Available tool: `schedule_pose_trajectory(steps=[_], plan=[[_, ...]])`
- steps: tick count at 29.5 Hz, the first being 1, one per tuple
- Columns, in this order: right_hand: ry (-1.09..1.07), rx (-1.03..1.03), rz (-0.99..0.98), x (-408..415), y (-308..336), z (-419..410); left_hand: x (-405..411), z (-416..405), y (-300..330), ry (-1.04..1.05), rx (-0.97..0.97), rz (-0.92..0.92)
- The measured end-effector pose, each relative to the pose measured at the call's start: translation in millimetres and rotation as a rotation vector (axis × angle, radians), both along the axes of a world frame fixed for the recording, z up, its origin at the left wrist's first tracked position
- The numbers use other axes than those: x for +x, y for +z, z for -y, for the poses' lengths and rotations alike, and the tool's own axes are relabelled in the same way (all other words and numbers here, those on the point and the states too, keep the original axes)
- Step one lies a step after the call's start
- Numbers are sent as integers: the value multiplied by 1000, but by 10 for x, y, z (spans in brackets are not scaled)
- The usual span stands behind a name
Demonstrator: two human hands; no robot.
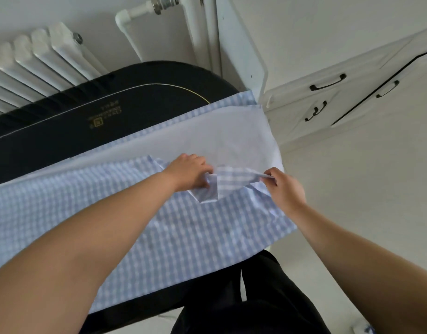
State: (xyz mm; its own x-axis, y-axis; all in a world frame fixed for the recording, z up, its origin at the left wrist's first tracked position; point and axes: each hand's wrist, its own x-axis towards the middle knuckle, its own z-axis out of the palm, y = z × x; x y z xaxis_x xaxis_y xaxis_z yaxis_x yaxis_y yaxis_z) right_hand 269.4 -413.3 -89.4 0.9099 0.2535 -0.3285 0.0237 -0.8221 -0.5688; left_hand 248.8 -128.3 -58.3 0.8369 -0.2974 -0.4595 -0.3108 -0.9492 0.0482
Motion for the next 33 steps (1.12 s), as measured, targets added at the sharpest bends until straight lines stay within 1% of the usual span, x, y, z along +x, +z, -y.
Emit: schedule_pose_trajectory(steps=[2, 3, 4, 6, 8, 9, 10, 11, 13, 15, 17, 18, 21, 22, 23, 26, 27, 28, 29, 31, 33], plan=[[-104, 23, -47, 49, -45, -16, 90, -126, 81, -17, -130, 69], [-160, 42, -70, 68, -63, -22, 132, -195, 123, 20, -196, 91], [-211, 64, -87, 85, -85, -23, 169, -257, 156, 99, -278, 118], [-295, 110, -104, 113, -121, -19, 253, -379, 217, 357, -445, 211], [-371, 159, -120, 144, -150, -32, 381, -475, 292, 622, -564, 370], [-410, 187, -131, 164, -164, -47, 453, -494, 329, 677, -586, 468], [-451, 210, -143, 189, -182, -66, 531, -488, 354, 672, -589, 541], [-493, 220, -158, 210, -197, -86, 601, -460, 370, 630, -584, 575], [-569, 205, -190, 248, -239, -109, 714, -390, 338, 530, -558, 582], [-591, 171, -215, 282, -291, -117, 813, -384, 263, 488, -489, 595], [-610, 124, -243, 317, -327, -130, 921, -433, 186, 515, -409, 576], [-631, 123, -269, 335, -331, -138, 973, -468, 138, 545, -350, 517], [-676, 170, -377, 358, -286, -150, 1072, -522, -37, 567, -83, 147], [-662, 154, -391, 361, -274, -140, 1064, -519, -94, 554, -25, 55], [-633, 107, -382, 362, -265, -123, 1050, -520, -150, 549, 3, 15], [-506, -112, -327, 373, -257, -82, 1061, -529, -253, 619, -25, 45], [-483, -137, -323, 372, -255, -72, 1093, -534, -261, 678, -51, 40], [-480, -123, -322, 371, -256, -65, 1133, -537, -262, 740, -66, 23], [-503, -65, -322, 366, -248, -56, 1167, -543, -267, 779, -60, 8], [-579, 78, -306, 343, -229, -34, 1184, -558, -297, 761, -37, 31], [-585, 109, -267, 319, -209, -28, 1121, -601, -343, 704, -97, 112]])
